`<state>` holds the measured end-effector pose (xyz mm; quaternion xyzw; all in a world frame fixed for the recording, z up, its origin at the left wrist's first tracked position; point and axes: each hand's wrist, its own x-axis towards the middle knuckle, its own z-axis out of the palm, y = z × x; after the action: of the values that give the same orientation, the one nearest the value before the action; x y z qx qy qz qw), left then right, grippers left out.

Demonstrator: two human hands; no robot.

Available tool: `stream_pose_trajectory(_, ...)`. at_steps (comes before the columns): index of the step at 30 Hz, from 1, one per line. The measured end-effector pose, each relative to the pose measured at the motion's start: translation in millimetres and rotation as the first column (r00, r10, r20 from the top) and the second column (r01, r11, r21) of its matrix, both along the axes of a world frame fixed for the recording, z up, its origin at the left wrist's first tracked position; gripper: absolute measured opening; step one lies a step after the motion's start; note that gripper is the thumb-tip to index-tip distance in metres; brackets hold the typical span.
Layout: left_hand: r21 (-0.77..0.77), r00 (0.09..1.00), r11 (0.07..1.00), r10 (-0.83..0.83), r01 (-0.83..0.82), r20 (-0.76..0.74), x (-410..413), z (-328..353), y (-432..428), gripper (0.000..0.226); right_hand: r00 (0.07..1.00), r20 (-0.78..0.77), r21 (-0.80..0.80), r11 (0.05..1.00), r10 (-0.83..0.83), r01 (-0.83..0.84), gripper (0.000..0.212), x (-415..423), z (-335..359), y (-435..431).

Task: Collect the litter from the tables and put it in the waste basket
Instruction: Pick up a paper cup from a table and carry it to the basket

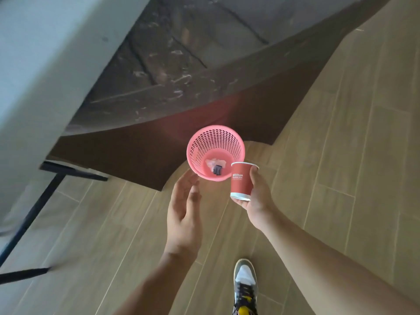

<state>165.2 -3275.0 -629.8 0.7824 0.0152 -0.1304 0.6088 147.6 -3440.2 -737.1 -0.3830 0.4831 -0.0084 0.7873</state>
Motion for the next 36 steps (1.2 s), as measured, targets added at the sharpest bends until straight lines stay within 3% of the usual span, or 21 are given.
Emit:
stream_pose_trajectory(3, -0.001, 1.000, 1.000, -0.003, 0.003, 0.005, 5.5, -8.3, 0.5, 0.027, 0.999, -0.020, -0.044, 0.998, 0.040, -0.041, 0.044, 21.6, -16.7, -6.7)
stream_pose_trajectory(12, -0.020, 1.000, 1.000, -0.008, 0.008, 0.018, 29.5, -9.4, -7.4, 0.033, 0.992, -0.069, -0.145, 0.982, 0.108, -0.117, 0.061, 92.7, -24.5, -31.7)
stream_pose_trajectory(17, -0.034, 0.999, 0.999, 0.007, -0.006, 0.045, 47.5, -9.4, -7.1, 0.033, 0.989, -0.035, -0.144, 0.978, 0.145, -0.148, 0.050, 117.7, -12.1, -30.7)
stream_pose_trajectory(23, -0.045, 0.999, 0.999, 0.011, -0.009, 0.036, 55.6, -4.8, -5.2, 0.034, 0.987, 0.000, -0.152, 0.976, 0.160, -0.158, 0.061, 106.2, 0.2, -28.2)
stream_pose_trajectory(31, -0.004, 0.999, 1.000, -0.025, 0.026, 0.032, 46.1, 2.0, -7.2, 0.025, 0.988, -0.014, -0.218, 0.964, 0.151, -0.150, 0.058, 69.4, 34.7, -24.3)
stream_pose_trajectory(36, -0.033, 0.997, 0.997, -0.067, 0.068, 0.036, 32.5, 12.5, -4.9, 0.026, 0.992, 0.060, -0.277, 0.957, 0.107, -0.087, 0.053, 34.8, 67.1, -13.5)
